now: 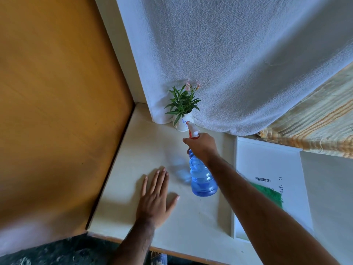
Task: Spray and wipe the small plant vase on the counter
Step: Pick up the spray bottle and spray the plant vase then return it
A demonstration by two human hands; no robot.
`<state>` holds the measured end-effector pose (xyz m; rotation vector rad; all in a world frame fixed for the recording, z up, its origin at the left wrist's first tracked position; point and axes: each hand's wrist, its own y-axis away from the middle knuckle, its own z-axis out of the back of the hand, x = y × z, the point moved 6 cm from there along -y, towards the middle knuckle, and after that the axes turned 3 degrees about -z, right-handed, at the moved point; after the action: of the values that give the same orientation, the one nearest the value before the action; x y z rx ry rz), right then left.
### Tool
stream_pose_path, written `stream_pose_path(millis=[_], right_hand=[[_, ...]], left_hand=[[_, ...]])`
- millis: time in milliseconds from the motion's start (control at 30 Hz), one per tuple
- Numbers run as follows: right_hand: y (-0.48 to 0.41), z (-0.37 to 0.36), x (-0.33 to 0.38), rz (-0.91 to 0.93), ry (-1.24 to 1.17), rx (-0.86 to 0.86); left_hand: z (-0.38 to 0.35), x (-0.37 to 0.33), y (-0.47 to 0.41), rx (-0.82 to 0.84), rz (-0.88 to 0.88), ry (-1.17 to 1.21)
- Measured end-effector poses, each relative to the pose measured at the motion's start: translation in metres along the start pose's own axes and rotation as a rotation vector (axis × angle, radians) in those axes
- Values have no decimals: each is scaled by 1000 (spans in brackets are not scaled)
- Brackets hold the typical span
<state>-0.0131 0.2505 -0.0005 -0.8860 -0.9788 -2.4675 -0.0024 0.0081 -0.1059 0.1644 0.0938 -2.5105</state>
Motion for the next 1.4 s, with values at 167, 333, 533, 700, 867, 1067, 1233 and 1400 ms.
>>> stream_pose_path(millis=[167,333,533,700,867,1067,1233,1400], right_hand=[[-3,-2,1,-37,3,17],[0,-1,-8,-65,-49,36],[21,22,-15,-14,-153,-76],[39,73,-10,136,-330,-250],[49,148,-14,327,-397,-522],[30,205,-53,352,-354,-709],[21,218,-79,358,-310,-772],[14,214,-98,445,-293,-764]], left_hand=[[1,0,-1,6,3,0],[1,2,0,22,6,2],[1,4,1,12,0,15],[2,2,2,-6,-11,29],[2,3,2,4,-20,19],[2,0,0,-12,-29,24],[1,0,0,-18,-38,11],[-1,-2,0,13,-35,6]])
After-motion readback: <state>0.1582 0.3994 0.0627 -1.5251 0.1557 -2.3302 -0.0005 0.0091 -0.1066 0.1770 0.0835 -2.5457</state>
